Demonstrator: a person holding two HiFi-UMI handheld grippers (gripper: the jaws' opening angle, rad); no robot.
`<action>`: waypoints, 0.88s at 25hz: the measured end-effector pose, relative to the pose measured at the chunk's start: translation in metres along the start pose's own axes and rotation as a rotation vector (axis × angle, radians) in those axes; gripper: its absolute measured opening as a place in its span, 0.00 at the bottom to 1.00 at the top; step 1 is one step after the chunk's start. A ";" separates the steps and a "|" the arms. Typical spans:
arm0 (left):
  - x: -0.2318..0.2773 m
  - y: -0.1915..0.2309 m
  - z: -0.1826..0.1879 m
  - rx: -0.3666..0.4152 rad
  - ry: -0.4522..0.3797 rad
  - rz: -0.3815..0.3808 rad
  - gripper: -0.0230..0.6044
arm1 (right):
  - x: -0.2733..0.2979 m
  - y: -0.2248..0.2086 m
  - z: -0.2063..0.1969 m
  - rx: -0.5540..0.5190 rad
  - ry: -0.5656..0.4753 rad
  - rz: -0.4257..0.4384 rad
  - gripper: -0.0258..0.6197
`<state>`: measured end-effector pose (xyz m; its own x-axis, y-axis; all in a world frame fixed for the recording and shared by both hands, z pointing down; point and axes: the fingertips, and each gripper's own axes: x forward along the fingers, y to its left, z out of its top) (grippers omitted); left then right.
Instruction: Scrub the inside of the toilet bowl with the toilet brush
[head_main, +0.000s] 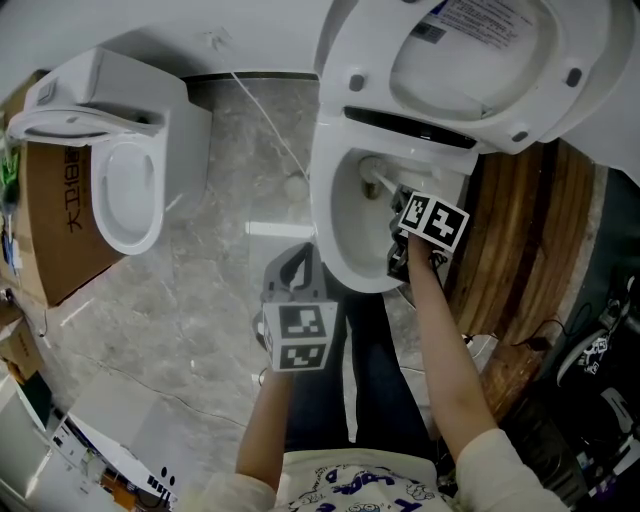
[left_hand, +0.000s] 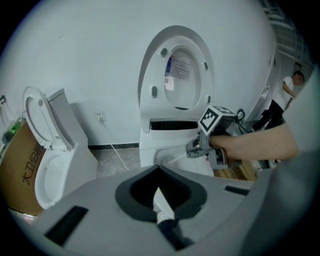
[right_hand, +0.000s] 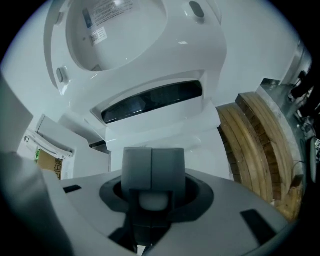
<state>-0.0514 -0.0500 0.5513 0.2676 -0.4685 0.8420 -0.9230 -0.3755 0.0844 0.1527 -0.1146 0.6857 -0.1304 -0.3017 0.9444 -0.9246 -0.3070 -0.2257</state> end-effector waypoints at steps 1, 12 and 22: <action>0.000 0.000 0.000 -0.003 -0.001 0.000 0.04 | 0.000 0.003 -0.002 -0.016 0.002 0.007 0.30; -0.006 -0.004 0.001 -0.006 -0.011 -0.008 0.04 | -0.013 0.025 -0.039 -0.194 0.069 0.094 0.30; -0.011 -0.005 0.001 -0.002 -0.024 -0.006 0.04 | -0.024 0.011 -0.099 -0.333 0.202 0.100 0.30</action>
<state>-0.0491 -0.0437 0.5412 0.2793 -0.4853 0.8285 -0.9219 -0.3769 0.0900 0.1103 -0.0208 0.6841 -0.2626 -0.1218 0.9572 -0.9649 0.0344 -0.2604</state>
